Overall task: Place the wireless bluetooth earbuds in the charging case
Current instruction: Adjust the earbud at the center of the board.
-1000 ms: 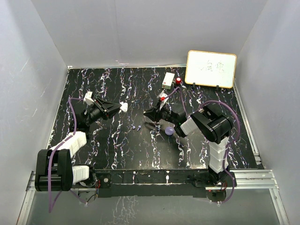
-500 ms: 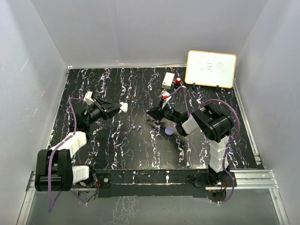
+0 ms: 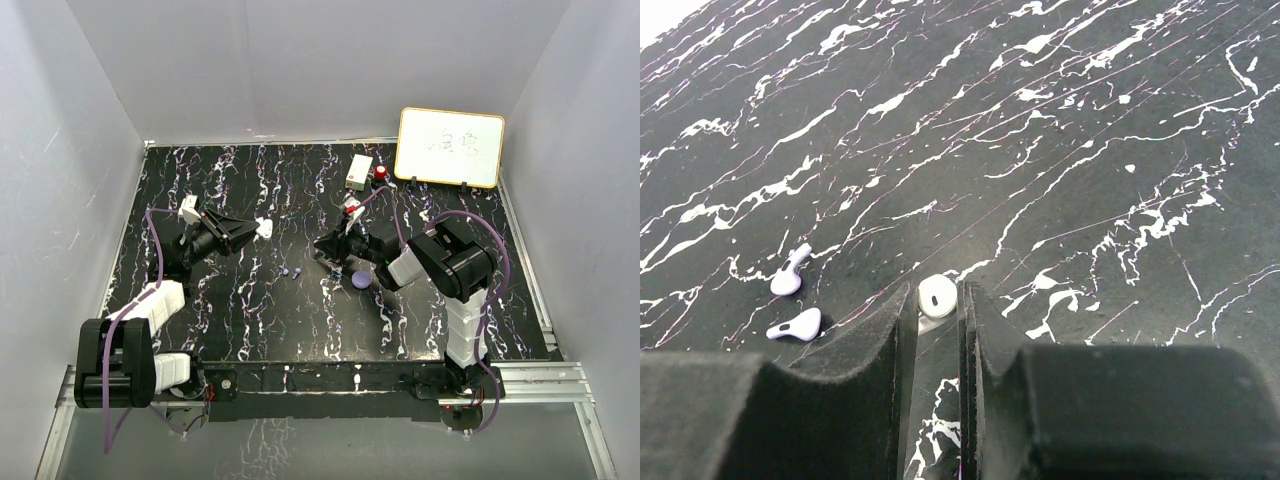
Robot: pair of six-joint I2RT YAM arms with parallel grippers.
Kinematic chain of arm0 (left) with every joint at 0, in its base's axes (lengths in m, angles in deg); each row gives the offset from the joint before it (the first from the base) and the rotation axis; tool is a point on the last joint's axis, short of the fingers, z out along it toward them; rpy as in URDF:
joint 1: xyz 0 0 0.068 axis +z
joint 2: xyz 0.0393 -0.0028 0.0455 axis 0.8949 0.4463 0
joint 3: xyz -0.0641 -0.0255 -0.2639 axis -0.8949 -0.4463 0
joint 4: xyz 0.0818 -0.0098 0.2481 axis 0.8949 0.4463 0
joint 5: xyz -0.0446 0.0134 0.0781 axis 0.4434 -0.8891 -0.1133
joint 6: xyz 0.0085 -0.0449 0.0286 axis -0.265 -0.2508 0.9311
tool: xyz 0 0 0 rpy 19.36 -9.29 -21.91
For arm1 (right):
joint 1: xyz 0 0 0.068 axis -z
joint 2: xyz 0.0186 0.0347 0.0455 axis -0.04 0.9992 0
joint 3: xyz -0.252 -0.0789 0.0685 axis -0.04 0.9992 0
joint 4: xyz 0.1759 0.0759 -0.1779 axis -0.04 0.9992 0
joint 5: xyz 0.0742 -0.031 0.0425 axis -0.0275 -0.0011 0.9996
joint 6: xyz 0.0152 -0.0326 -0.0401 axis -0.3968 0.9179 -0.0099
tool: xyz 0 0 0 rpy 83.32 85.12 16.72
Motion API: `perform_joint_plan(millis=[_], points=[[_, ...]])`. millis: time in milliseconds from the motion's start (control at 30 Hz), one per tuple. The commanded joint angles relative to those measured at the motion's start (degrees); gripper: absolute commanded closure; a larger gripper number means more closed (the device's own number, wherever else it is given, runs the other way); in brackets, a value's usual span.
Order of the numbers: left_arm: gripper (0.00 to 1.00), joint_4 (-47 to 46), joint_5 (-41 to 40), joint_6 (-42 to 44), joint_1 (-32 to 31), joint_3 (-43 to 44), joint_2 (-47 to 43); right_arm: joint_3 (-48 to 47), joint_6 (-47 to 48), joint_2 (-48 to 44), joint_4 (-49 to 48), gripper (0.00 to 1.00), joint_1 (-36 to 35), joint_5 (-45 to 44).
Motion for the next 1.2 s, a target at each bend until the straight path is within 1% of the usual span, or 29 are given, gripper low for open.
perform_joint_plan(millis=[0,133,467,700,1000,1167], points=[[1.0,-0.2,0.6,0.3,-0.2,1.1,-0.6,-0.8,1.3,0.7,-1.7,0.92,0.4,0.7],[1.0,-0.2,0.6,0.2,-0.1,1.1,-0.6,-0.9,1.2,0.9,-1.4,0.87,0.4,0.9],[1.0,-0.2,0.6,0.2,-0.1,1.0,-0.7,-1.1,1.2,1.1,-0.8,0.85,0.6,1.1],[1.0,-0.2,0.6,0.2,-0.1,1.0,-0.8,-1.3,1.3,1.2,-0.3,0.81,0.7,1.2],[1.0,-0.2,0.6,0.2,-0.1,1.1,-0.8,-1.3,1.1,0.5,-0.4,0.66,0.8,1.4],[1.0,-0.2,0.6,0.2,-0.2,1.2,-0.8,-0.9,0.7,-1.4,-0.5,0.62,0.8,0.9]])
